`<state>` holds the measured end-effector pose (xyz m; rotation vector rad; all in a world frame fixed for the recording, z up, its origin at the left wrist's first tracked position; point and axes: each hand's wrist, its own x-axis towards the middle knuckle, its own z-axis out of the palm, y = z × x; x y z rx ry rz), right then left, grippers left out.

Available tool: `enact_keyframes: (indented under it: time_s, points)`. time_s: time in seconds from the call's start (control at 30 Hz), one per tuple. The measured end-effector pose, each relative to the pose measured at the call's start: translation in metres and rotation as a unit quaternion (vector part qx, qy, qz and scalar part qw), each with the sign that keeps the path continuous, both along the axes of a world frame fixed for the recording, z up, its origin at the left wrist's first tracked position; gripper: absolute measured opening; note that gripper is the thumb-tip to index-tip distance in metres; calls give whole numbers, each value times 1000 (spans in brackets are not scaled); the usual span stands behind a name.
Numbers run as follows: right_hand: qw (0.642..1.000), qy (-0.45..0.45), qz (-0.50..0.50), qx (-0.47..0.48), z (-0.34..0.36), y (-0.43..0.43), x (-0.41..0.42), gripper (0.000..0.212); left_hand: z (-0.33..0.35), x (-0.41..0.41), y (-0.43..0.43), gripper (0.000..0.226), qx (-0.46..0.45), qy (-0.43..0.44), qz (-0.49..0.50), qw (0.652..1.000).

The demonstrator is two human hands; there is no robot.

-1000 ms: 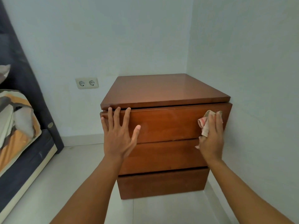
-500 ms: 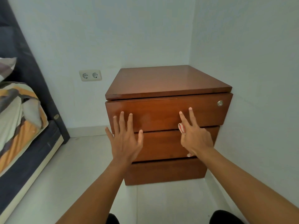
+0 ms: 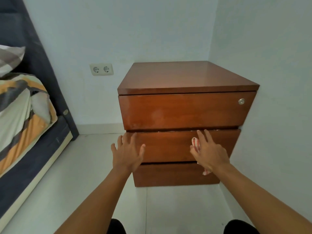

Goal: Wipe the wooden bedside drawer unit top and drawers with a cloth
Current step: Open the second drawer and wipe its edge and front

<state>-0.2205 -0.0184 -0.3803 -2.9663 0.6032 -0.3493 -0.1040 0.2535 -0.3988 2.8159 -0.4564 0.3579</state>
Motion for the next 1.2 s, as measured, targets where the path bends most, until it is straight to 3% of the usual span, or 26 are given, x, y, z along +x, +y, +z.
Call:
enact_keyframes:
  time_s: [0.27, 0.83, 1.0, 1.2]
  points:
    - [999, 50, 7, -10, -8, -15, 18, 76, 1, 19, -6, 79, 35, 48, 13, 998]
    - [998, 64, 19, -19, 12, -20, 23, 70, 26, 28, -1, 81, 105, 54, 4, 993]
    - [996, 83, 12, 1, 20, -9, 10, 77, 30, 24, 5, 78, 105, 62, 11, 993]
    - [996, -59, 26, 60, 56, 14, -7, 39, 31, 4, 27, 54, -17, -5, -26, 1000]
